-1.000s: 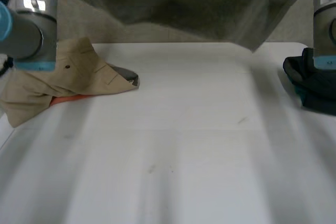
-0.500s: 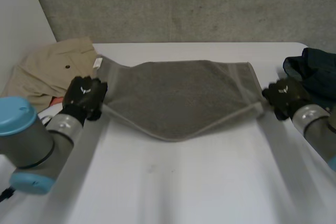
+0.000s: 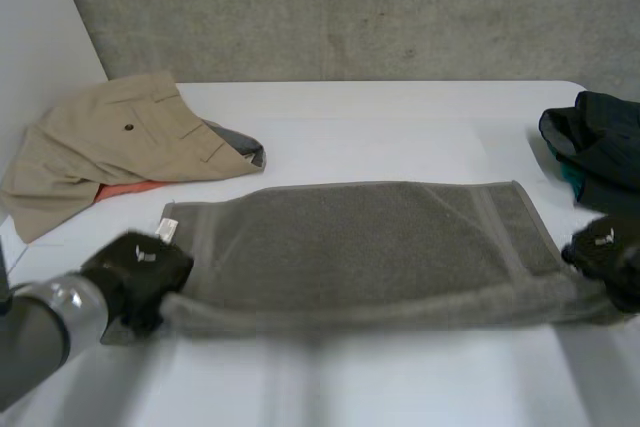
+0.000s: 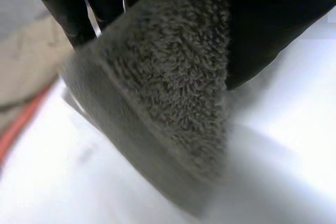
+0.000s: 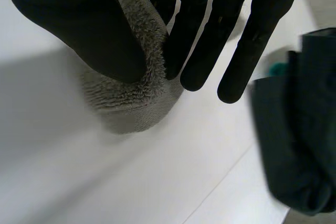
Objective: Fold the laundry.
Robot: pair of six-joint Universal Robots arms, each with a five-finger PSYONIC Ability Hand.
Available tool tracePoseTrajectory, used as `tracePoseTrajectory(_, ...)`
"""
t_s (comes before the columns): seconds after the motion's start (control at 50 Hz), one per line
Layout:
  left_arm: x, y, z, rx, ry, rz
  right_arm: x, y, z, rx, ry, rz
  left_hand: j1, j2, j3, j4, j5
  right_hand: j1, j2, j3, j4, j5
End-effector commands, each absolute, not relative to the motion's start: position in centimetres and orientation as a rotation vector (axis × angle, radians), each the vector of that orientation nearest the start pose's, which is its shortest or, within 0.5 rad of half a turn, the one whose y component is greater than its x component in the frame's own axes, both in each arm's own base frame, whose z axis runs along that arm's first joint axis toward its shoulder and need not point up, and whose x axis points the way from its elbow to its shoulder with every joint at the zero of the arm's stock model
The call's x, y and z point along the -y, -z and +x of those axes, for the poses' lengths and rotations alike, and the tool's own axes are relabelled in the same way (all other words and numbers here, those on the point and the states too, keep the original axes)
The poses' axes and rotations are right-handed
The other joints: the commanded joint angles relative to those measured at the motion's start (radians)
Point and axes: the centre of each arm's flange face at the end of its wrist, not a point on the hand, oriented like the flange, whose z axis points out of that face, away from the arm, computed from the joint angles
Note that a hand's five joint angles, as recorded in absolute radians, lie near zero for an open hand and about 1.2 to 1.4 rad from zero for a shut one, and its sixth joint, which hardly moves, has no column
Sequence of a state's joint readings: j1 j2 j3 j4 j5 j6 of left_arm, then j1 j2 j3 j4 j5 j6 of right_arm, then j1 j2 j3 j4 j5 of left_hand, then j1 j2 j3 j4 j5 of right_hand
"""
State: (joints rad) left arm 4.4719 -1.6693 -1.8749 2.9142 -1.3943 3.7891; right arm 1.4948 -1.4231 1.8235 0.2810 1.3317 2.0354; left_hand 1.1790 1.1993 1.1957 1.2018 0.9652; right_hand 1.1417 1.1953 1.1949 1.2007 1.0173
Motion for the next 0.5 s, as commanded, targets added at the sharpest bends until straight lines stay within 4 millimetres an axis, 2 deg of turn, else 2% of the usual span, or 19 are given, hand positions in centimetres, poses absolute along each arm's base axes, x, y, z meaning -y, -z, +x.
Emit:
tracePoseTrajectory(0.02,25.7,-18.1,-22.1,-2.283,1.679,1.229,31.0,-17.1,16.0,-2.533,1.684,-1.556,0.217,0.197,0.201,0.194,0.257,0.255,0.201,0.201,0.196,0.204)
tracePoseTrajectory(0.04,26.8,-17.6,-22.4,-2.274,1.706,1.210,31.5,-16.9,16.3,-2.522,1.704,-1.556,0.217,0.197,0.201,0.194,0.257,0.255,0.201,0.201,0.196,0.204)
tracePoseTrajectory(0.12,28.6,-16.6,-22.9,-2.285,1.720,1.161,34.1,-16.1,17.8,-2.481,1.817,-1.550,0.217,0.197,0.201,0.194,0.257,0.255,0.201,0.201,0.196,0.204)
tracePoseTrajectory(0.22,30.1,-15.6,-23.5,-2.275,1.705,1.110,37.7,-14.7,19.5,-2.408,1.949,-1.556,0.217,0.197,0.201,0.194,0.257,0.255,0.201,0.201,0.196,0.204)
tracePoseTrajectory(0.4,33.4,-14.6,-24.6,-2.170,1.779,1.009,41.3,-12.8,21.0,-2.368,2.047,-1.517,0.217,0.197,0.201,0.194,0.257,0.255,0.201,0.201,0.196,0.204)
tracePoseTrajectory(0.42,33.5,-14.5,-24.7,-2.166,1.785,1.011,41.4,-12.6,21.1,-2.370,2.047,-1.518,0.151,0.130,0.134,0.128,0.190,0.255,0.201,0.201,0.196,0.204)
tracePoseTrajectory(0.44,33.6,-14.4,-24.8,-2.160,1.793,1.010,41.5,-12.4,21.3,-2.372,2.048,-1.520,-0.050,-0.071,-0.067,-0.073,-0.011,-0.026,-0.080,-0.079,-0.085,-0.076)
tracePoseTrajectory(0.46,33.7,-14.3,-25.0,-2.156,1.799,1.010,41.7,-12.3,21.6,-2.380,2.063,-1.511,-0.291,-0.311,-0.307,-0.314,-0.251,-0.686,-0.740,-0.739,-0.745,-0.736)
tracePoseTrajectory(0.48,34.0,-14.6,-25.3,-2.133,1.820,1.010,41.8,-12.3,21.7,-2.387,2.071,-1.507,-0.677,-0.697,-0.693,-0.700,-0.638,-0.844,-0.897,-0.897,-0.903,-0.894)
tracePoseTrajectory(0.5,34.2,-14.8,-25.4,-2.121,1.836,1.006,42.0,-12.4,21.7,-2.391,2.089,-1.498,-0.727,-0.748,-0.744,-0.750,-0.688,-0.863,-0.916,-0.916,-0.922,-0.913)
